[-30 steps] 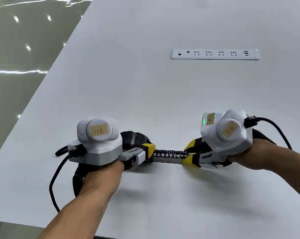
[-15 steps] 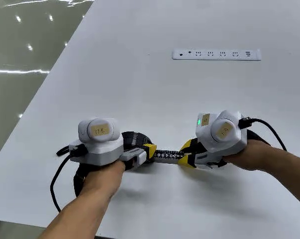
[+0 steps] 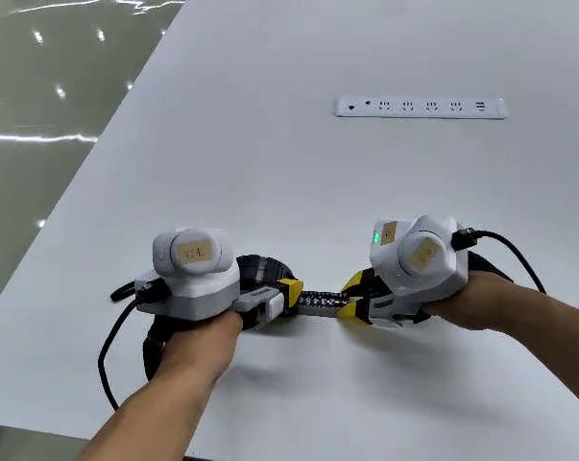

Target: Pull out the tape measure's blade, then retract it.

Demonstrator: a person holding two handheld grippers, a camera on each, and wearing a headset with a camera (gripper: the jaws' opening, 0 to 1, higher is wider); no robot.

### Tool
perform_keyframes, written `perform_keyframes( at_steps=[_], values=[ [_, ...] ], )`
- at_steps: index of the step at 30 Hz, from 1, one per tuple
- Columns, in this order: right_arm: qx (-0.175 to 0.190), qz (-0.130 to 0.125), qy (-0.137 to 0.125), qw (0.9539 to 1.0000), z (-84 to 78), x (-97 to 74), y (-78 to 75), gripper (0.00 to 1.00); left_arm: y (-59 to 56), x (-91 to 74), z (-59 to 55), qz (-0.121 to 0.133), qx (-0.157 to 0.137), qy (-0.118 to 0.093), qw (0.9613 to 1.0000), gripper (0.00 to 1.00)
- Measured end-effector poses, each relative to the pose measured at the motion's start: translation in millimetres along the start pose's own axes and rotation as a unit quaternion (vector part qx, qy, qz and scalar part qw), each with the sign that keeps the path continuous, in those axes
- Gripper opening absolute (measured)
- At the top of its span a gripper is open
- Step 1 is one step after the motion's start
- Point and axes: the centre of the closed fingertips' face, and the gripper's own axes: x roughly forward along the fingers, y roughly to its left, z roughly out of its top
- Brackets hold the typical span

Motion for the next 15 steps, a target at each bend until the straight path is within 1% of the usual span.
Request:
perform_keyframes(
  at_steps=[15],
  values=[
    [-0.004,0.003,-0.002,1.0,7.2,6.5,0.1,0.11,0.4,0.3,0.2,0.0,-0.001,0.001,1.0,0.54]
  ],
)
